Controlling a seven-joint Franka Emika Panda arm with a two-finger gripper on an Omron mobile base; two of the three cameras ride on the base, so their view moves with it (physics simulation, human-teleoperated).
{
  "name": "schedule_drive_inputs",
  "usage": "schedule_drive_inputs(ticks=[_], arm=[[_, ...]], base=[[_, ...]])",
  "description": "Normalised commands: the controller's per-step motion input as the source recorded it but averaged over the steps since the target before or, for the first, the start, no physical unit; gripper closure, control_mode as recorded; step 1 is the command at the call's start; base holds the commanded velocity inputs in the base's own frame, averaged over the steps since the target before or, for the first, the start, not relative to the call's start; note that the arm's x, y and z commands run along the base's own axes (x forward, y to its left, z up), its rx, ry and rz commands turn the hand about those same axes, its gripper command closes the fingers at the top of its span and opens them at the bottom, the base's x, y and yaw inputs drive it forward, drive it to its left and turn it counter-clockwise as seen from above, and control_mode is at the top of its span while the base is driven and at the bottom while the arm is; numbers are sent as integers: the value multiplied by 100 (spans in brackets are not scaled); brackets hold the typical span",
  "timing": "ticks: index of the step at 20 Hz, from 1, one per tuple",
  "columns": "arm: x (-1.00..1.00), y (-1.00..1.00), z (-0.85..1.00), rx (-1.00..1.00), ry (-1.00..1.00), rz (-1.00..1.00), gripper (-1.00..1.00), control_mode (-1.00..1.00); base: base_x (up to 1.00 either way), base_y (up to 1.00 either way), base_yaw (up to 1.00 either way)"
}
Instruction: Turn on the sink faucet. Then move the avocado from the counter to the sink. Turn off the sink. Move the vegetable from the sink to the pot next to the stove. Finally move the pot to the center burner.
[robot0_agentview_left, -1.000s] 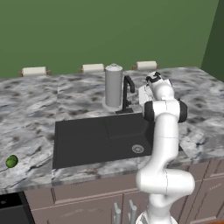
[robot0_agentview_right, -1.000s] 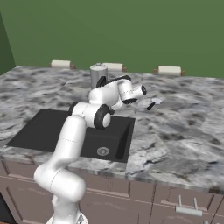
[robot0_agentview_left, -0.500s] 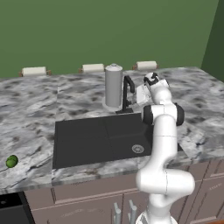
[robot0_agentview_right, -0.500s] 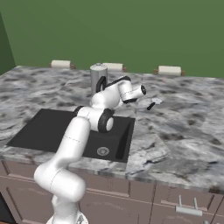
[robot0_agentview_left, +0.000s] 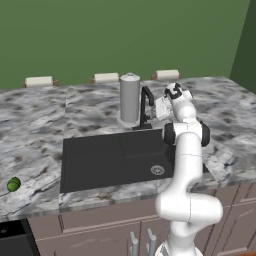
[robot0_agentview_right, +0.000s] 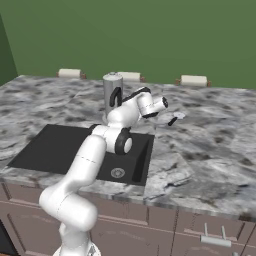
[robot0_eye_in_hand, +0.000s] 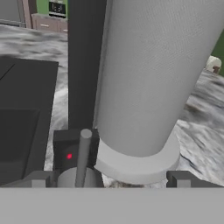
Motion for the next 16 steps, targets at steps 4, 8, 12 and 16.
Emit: schedule_drive_inputs(ticks=[4, 8, 12, 16], arm=[[-3, 0, 0, 2, 0, 0, -100, -100], [-7, 0, 0, 2, 0, 0, -100, -100], [-12, 0, 0, 3, 0, 0, -100, -100], [-28, 0, 0, 5, 0, 0, -100, -100]], base=[[0, 0, 0], [0, 0, 0], [0, 0, 0], [0, 0, 0]])
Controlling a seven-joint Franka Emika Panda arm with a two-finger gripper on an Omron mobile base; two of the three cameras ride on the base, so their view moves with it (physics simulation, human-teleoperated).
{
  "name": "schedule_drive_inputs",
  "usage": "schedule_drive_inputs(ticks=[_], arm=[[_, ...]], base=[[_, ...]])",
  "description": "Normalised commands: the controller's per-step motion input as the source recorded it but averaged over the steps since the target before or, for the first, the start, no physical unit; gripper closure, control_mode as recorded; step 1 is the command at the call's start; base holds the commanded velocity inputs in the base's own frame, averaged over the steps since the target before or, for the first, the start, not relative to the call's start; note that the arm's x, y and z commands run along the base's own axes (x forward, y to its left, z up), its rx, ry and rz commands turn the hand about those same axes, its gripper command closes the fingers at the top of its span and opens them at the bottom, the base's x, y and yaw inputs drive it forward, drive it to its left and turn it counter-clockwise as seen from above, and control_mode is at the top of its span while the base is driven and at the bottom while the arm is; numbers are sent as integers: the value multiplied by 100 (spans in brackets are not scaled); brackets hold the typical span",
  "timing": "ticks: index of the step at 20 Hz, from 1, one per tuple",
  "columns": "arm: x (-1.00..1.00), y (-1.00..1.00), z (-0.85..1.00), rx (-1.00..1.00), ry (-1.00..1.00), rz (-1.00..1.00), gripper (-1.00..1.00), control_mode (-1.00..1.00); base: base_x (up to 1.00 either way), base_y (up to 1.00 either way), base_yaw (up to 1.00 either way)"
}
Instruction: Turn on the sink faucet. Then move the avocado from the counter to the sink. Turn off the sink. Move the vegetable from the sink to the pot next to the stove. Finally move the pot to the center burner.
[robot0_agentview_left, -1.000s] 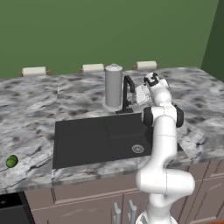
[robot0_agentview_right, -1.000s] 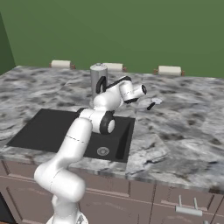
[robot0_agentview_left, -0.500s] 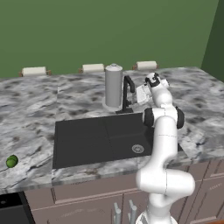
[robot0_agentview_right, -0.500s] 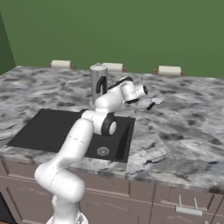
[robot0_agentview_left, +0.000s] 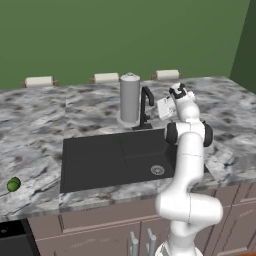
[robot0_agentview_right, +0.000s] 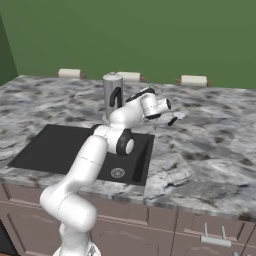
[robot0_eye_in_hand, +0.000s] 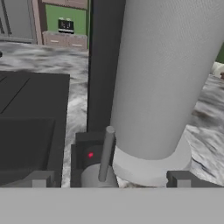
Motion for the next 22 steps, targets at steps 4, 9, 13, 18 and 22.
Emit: schedule_drive_inputs(ticks=[4, 9, 13, 18, 22], arm=[[-9, 2, 0, 2, 0, 0, -100, -100], [0, 23, 0, 0, 4, 0, -100, -100], [4, 30, 0, 0, 7, 0, -100, -100], [12, 20, 0, 0, 7, 0, -100, -100], [6, 10, 0, 0, 3, 0, -100, -100]], base=[[0, 0, 0], [0, 0, 0], [0, 0, 0], [0, 0, 0], [0, 0, 0]])
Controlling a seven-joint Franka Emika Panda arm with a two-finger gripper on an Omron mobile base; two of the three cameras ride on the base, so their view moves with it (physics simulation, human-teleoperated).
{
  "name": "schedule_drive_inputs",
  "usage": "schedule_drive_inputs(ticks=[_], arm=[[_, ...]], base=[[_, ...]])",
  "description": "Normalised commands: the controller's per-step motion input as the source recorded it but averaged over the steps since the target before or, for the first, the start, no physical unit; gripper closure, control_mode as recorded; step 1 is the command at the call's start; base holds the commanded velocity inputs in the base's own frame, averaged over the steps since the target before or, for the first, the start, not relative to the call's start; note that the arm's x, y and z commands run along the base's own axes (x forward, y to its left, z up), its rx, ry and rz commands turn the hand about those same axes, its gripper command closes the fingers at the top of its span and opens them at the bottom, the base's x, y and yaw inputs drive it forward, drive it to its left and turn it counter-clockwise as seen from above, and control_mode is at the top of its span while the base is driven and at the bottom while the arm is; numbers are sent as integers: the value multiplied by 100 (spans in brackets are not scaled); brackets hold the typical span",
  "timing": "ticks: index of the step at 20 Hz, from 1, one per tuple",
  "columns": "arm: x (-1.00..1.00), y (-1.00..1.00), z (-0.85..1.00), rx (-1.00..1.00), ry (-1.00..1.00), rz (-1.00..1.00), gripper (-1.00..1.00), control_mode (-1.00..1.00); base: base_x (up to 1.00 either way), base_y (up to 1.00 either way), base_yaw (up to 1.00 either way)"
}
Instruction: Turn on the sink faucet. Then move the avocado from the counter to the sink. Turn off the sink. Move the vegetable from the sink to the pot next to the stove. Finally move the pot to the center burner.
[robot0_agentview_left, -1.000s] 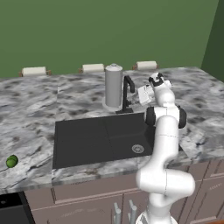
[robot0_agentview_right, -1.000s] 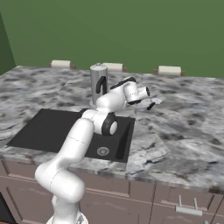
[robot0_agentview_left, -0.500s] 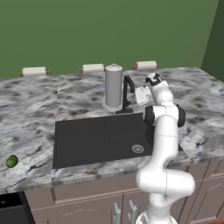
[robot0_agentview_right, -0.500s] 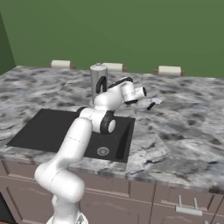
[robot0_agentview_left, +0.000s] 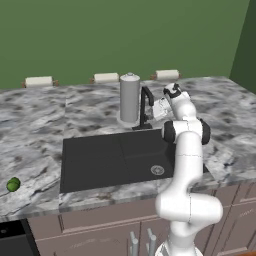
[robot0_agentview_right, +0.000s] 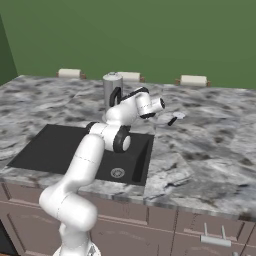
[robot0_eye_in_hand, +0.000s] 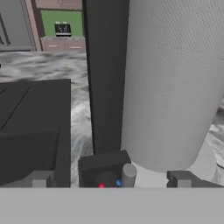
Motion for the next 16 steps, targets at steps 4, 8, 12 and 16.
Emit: schedule_drive_inputs(ticks=[4, 8, 12, 16], arm=[[2, 20, 0, 0, 1, 0, 100, -100], [0, 7, 1, 0, -4, -4, 100, -100], [0, 0, 0, 0, -11, -11, 100, -100], [0, 0, 0, 0, -6, -17, 100, -100]], base=[[0, 0, 0], [0, 0, 0], [0, 0, 0], [0, 0, 0]])
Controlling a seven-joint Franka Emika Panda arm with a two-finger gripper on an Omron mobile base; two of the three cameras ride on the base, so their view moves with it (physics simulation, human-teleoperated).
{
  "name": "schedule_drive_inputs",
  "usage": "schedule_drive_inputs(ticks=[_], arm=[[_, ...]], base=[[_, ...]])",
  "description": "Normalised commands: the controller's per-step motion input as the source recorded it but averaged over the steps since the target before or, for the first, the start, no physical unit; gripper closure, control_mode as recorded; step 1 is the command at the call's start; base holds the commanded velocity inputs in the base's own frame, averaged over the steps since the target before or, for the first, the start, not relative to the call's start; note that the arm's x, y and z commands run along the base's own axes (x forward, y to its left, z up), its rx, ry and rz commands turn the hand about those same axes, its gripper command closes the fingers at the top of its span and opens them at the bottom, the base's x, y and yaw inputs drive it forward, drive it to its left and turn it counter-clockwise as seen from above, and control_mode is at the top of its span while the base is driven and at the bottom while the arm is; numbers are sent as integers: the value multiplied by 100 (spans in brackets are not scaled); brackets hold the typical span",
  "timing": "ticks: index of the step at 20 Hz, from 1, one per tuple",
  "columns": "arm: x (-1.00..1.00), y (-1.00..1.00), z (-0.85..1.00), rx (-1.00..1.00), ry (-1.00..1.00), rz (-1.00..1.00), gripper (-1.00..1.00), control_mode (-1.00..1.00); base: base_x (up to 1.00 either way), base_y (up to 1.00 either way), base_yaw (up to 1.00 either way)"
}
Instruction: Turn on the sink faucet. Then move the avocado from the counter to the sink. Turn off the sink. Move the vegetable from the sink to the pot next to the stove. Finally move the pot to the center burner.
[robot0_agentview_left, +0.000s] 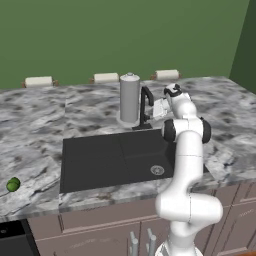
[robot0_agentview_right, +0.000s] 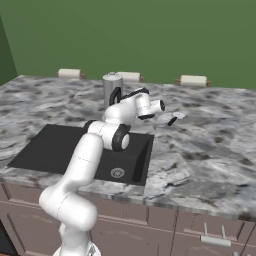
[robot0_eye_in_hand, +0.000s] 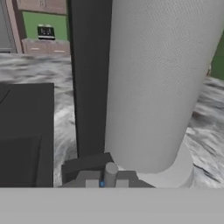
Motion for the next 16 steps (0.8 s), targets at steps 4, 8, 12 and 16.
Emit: schedule_drive_inputs(ticks=[4, 8, 12, 16], arm=[[0, 1, -2, 0, -6, -21, 100, -100], [0, -3, -3, 0, -3, -24, 100, -100], [1, -15, 0, 2, 0, -17, 100, -100], [20, 0, -1, 0, 4, 0, 100, -100]], base=[[0, 0, 0], [0, 0, 0], [0, 0, 0], [0, 0, 0]])
